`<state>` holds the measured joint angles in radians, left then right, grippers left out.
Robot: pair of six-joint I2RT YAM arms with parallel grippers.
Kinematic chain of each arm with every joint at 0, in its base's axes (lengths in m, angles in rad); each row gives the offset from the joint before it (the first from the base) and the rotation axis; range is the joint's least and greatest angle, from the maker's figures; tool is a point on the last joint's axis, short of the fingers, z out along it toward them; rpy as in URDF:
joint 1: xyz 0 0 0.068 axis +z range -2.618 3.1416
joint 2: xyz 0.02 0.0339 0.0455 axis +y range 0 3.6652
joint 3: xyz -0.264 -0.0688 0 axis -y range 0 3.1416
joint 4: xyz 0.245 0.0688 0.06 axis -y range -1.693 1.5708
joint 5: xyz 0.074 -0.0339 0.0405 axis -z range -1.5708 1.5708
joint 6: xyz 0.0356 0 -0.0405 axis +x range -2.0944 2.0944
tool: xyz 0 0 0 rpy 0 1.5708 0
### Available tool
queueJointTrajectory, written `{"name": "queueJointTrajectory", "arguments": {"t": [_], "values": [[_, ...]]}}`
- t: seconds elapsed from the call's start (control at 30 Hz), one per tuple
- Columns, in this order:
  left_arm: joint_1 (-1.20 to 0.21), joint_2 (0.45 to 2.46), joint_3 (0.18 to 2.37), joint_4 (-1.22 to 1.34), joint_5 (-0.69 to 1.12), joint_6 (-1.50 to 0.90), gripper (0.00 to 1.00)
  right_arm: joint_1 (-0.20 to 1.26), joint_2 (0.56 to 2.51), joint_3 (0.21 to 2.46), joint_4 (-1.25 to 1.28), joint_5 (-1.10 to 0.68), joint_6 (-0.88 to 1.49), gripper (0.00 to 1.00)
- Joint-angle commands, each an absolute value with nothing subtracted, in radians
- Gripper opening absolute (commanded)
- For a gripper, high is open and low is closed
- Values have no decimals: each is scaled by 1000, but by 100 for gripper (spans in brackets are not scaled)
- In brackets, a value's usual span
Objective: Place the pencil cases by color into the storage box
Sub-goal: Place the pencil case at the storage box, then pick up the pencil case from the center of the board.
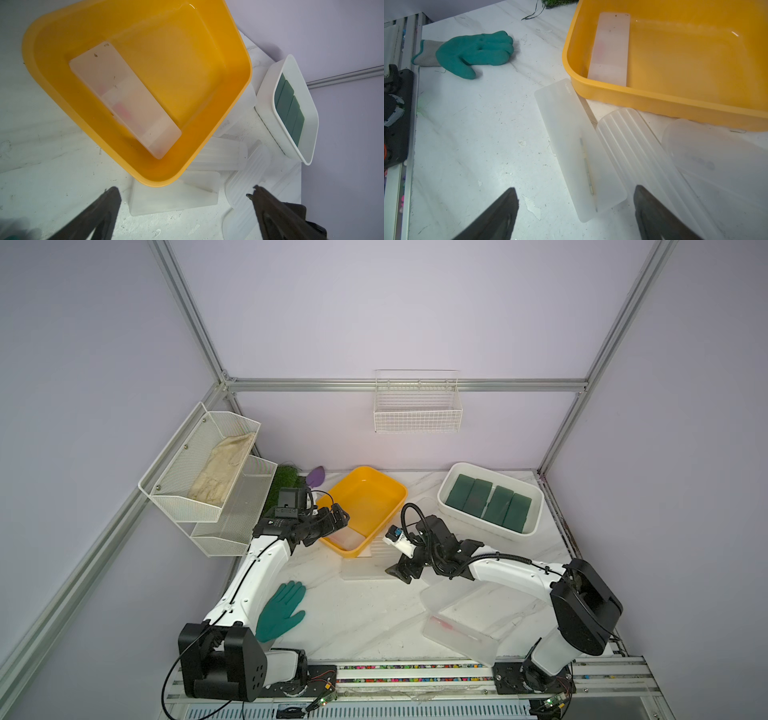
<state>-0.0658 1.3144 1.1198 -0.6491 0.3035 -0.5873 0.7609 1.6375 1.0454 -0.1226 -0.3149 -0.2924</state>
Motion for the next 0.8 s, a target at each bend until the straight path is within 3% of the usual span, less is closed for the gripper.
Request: {"name": "queueJointTrajectory", "arguments": {"t": [0.0, 0.77], "values": [[-71, 1286, 1071, -589, 297, -607, 100, 762, 1642, 1040, -77, -360, -347, 88], [-68, 1343, 1022, -555, 307, -613, 100, 762, 1886, 1134, -69, -353, -460, 85]]}}
